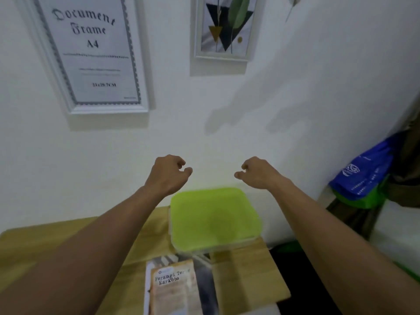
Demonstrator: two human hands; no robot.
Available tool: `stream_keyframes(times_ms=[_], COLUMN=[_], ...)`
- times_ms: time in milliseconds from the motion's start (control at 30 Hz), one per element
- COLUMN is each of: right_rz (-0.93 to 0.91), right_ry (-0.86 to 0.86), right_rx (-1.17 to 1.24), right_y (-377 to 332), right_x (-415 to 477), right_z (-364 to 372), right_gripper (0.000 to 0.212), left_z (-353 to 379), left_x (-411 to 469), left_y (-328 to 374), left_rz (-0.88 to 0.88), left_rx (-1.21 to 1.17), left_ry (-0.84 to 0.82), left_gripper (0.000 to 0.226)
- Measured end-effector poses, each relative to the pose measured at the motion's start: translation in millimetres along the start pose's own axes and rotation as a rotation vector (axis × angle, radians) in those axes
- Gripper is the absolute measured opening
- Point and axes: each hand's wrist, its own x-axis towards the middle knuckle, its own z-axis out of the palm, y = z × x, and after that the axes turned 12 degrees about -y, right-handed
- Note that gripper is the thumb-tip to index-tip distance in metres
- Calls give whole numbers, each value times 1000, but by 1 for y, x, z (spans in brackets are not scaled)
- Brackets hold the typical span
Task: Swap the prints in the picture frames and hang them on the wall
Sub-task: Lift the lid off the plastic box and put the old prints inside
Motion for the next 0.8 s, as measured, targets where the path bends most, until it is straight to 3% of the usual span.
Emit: stream_keyframes(times_ms=[267, 500, 733, 800], right_rz=[91, 169, 234, 248], right_ry=[-159, -135, -195, -199], right_rx=[11, -29, 68, 119], right_y=[79, 146, 182, 186], right_x=[65, 114, 136, 140], right_z=[94, 140, 164, 168], right_gripper=[55, 52, 55, 58], left_z=[98, 157, 184, 185], left_x=[17, 35, 35, 37], left_y=[-82, -128, -139, -141], left_rz=[-227, -426, -537, -572], left_rx=[41, 84, 28, -40], left_ry=[-155, -214, -307, -290], left_gripper=[49, 73, 60, 65])
